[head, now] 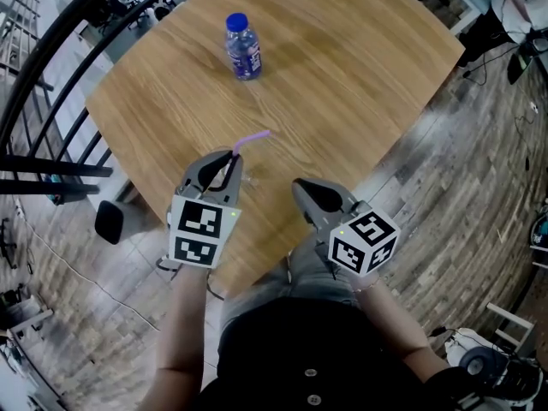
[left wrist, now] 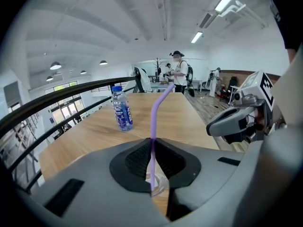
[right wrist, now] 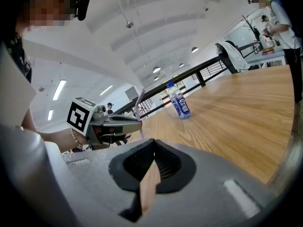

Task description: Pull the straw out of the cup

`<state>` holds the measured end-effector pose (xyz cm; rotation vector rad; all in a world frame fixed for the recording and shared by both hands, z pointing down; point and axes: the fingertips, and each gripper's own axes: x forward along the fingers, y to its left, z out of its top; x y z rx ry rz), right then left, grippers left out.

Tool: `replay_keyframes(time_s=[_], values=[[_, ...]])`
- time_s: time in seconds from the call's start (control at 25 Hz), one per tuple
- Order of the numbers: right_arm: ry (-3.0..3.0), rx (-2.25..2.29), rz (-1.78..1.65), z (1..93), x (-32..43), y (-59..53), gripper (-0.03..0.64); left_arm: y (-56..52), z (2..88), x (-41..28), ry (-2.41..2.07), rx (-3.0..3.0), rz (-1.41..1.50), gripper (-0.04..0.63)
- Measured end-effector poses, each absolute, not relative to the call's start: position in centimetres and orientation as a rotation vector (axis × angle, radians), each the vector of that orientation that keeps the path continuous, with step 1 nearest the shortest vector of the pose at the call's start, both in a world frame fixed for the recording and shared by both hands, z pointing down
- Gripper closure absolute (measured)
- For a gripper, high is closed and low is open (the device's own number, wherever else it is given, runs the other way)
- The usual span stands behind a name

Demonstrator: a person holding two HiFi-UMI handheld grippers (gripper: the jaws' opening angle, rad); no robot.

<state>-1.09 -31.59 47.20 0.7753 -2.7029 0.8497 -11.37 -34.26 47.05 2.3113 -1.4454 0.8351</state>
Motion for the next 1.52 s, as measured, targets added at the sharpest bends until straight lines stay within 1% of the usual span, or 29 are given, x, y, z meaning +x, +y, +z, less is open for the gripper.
replay_keyframes(time_s=[0.36,0.8,1.52], values=[[-2.737,0.724,0.8,45.9,-1.5,-30.8,0.618,-32.8,44.4,-13.6,-1.599,2.271,0.61,0.552],[-2.799,0.618,0.703,43.1,-4.1,-30.0,0.618,-31.3,40.5,-16.7,-1.715,2.22,0.298,0.552],[-2.91,0.537,0.6,37.9,-6.3,-30.4,0.618,-29.4,33.0,-18.2,-1.755,2.288,-0.205,0.552]])
